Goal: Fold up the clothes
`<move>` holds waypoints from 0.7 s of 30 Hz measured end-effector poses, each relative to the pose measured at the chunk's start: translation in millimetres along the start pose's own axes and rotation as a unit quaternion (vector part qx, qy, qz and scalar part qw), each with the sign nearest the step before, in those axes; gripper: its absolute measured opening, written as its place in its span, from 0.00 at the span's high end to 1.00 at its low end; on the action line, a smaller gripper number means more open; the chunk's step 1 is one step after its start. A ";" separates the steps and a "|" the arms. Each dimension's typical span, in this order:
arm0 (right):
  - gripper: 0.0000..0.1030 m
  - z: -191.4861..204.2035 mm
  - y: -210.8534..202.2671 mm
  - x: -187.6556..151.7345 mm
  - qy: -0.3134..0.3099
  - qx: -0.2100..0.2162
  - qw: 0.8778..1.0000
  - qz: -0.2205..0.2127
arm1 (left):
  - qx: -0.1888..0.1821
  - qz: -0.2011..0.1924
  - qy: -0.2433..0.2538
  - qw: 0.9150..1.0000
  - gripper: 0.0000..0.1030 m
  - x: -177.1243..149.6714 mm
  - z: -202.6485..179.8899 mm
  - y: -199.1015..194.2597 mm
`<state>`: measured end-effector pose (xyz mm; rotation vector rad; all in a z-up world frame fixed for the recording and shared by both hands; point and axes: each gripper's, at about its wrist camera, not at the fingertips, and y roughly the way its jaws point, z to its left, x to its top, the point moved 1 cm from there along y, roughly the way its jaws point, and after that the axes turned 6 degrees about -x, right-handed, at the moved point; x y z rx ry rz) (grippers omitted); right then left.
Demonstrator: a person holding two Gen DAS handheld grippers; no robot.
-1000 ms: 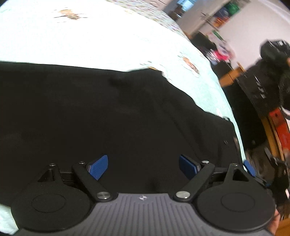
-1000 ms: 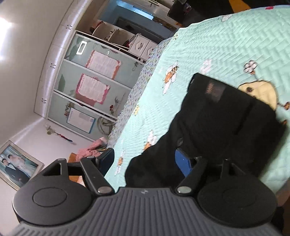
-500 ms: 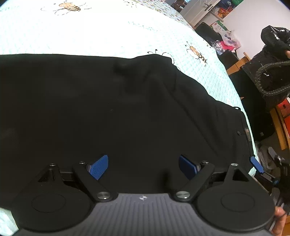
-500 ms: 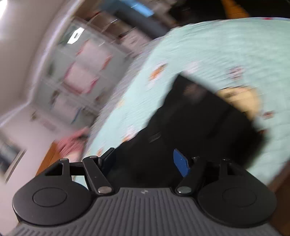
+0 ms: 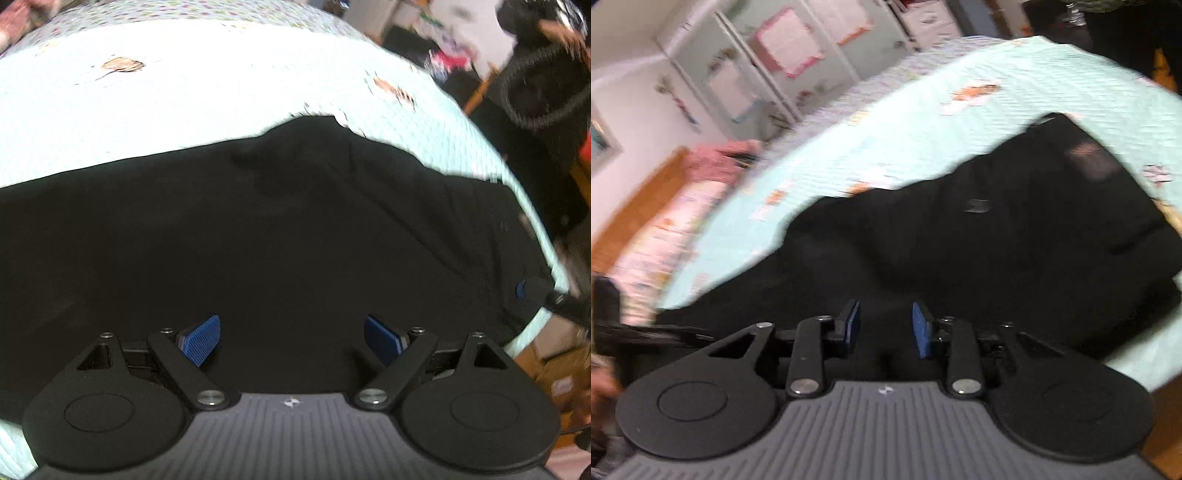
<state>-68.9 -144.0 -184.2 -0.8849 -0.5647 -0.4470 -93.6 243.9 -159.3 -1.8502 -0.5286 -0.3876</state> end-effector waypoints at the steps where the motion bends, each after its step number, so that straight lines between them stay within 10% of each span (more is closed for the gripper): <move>1: 0.64 2.7 5.0 -2.7 -0.001 0.009 1.000 0.008 | 0.003 0.013 0.002 1.000 0.14 -0.9 -1.4 5.4; 21: 0.54 48.2 49.9 -36.3 -0.037 0.006 0.996 0.083 | 0.005 0.028 0.017 0.999 0.11 -5.4 8.6 22.6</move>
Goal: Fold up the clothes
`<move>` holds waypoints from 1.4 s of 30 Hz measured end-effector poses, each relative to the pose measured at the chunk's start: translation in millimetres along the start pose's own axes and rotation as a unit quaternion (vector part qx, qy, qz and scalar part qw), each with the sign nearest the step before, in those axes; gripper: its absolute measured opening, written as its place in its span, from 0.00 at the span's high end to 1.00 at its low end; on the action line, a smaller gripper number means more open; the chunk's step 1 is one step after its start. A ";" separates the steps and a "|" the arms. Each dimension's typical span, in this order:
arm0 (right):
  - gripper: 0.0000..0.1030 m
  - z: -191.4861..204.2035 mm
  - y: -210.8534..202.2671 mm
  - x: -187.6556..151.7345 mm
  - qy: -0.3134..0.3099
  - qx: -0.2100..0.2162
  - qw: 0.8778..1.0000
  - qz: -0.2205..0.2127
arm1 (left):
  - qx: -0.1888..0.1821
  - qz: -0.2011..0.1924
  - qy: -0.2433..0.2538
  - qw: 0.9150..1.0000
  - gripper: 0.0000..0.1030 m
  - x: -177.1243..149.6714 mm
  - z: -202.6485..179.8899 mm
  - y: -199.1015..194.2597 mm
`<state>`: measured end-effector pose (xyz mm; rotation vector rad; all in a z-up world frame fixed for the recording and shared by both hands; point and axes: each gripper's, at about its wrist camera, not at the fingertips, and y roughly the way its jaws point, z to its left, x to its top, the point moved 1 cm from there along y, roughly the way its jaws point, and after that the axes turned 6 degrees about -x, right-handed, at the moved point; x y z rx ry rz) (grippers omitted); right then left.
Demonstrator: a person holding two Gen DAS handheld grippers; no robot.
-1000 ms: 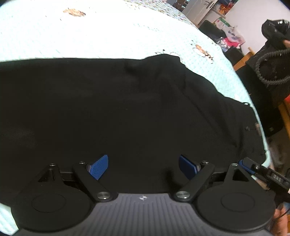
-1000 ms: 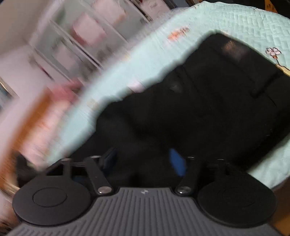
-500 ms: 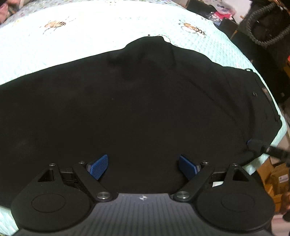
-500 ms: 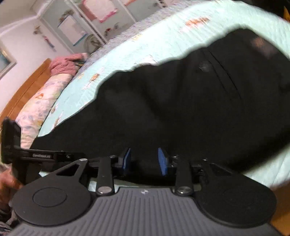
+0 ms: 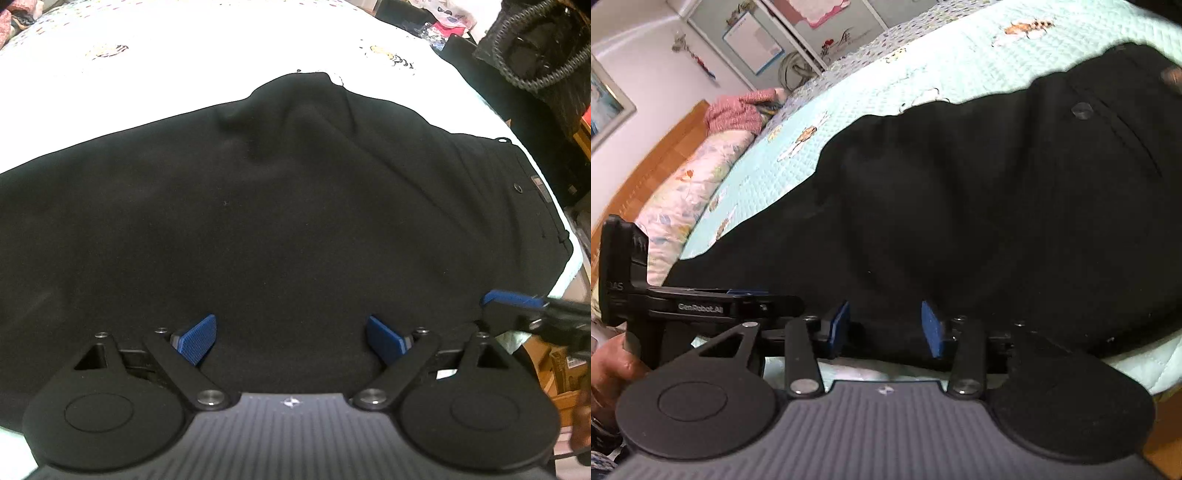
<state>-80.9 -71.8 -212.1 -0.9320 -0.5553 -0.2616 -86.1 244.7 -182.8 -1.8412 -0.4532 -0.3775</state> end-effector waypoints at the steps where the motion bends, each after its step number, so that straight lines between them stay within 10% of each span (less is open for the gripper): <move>1: 0.54 5.3 -4.7 4.0 -0.009 0.007 1.000 -0.010 | 0.000 0.000 -0.001 1.000 0.11 0.4 -0.4 0.1; 24: 0.47 36.2 51.0 13.1 -0.007 0.074 0.997 0.037 | -0.012 -0.005 -0.024 1.000 0.08 2.9 9.4 0.2; 31: 0.47 -7.8 -7.8 34.0 0.049 0.069 0.995 -0.060 | -0.037 -0.026 -0.072 0.996 0.12 5.2 19.5 -12.4; 42: 0.46 -109.5 -68.7 84.1 0.162 -0.015 0.968 -0.194 | -0.083 -0.062 0.003 0.995 0.12 69.8 -57.2 -12.9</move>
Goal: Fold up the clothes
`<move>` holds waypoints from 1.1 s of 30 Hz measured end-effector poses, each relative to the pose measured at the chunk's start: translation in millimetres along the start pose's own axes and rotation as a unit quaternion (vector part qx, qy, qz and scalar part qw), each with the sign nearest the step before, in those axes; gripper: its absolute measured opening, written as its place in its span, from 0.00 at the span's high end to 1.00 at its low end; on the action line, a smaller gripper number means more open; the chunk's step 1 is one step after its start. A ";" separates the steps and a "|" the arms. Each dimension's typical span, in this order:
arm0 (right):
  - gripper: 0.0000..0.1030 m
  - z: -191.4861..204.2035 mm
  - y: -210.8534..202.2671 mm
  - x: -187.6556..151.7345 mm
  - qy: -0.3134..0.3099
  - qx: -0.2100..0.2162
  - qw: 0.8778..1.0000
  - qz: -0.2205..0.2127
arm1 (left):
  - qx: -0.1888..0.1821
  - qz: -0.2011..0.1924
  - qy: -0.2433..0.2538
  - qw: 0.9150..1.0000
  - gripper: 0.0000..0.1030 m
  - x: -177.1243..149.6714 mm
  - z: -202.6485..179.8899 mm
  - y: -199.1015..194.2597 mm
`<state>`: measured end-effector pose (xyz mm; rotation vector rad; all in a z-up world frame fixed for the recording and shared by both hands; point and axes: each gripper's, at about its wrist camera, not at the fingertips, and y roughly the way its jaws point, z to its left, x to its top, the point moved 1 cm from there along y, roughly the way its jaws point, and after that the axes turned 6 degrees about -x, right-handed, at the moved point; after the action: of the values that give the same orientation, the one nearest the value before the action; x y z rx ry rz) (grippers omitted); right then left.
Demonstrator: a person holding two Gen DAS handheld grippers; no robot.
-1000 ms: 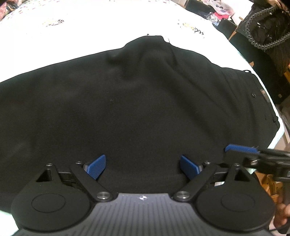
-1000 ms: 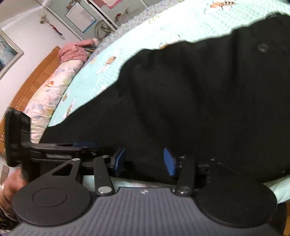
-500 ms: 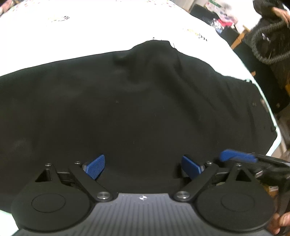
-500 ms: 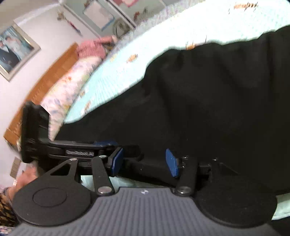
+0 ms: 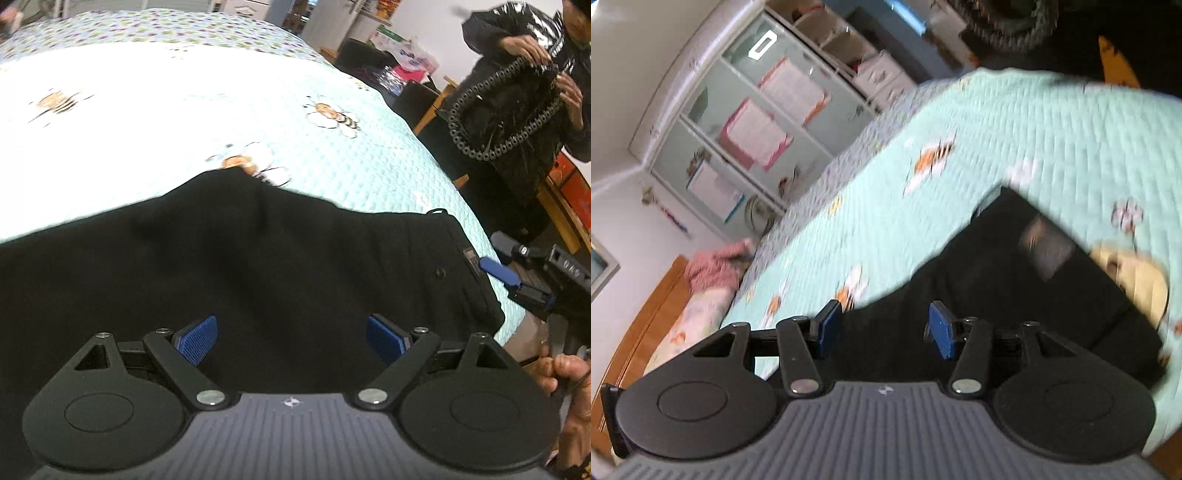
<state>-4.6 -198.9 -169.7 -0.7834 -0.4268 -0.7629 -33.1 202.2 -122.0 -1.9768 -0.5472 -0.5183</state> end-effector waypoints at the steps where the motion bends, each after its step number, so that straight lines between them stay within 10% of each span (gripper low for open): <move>1: 0.46 0.9 3.3 4.7 0.004 0.002 1.000 -0.006 | 0.001 0.001 0.005 1.000 0.12 5.2 -6.4 8.7; 8: 0.40 -26.3 29.5 39.2 0.034 -0.010 0.999 -0.008 | -0.003 -0.010 -0.062 0.998 0.12 29.4 -3.9 65.4; 10: 0.45 -47.0 41.5 38.7 0.030 -0.069 0.997 0.011 | 0.028 0.008 -0.067 0.997 0.13 28.8 8.0 82.1; 12: 1.00 -75.3 49.0 34.1 0.031 -0.117 0.992 0.025 | 0.025 0.018 -0.078 0.996 0.19 25.7 22.9 89.7; 23: 1.00 -112.5 27.2 31.3 0.111 -0.055 0.992 0.018 | 0.002 -0.005 -0.099 0.995 0.24 18.7 34.5 73.8; 29: 0.60 -93.1 -25.6 24.7 0.098 -0.014 0.995 -0.029 | -0.007 -0.016 -0.117 0.993 0.22 21.3 32.0 56.8; 33: 0.60 -71.6 -49.1 4.9 0.075 0.030 0.996 -0.022 | -0.046 -0.012 -0.071 0.996 0.21 11.2 4.2 41.7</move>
<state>-33.1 -278.5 -189.9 -0.6569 -0.3314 -0.8404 0.5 190.4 -146.7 -2.1091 -0.6468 -0.4274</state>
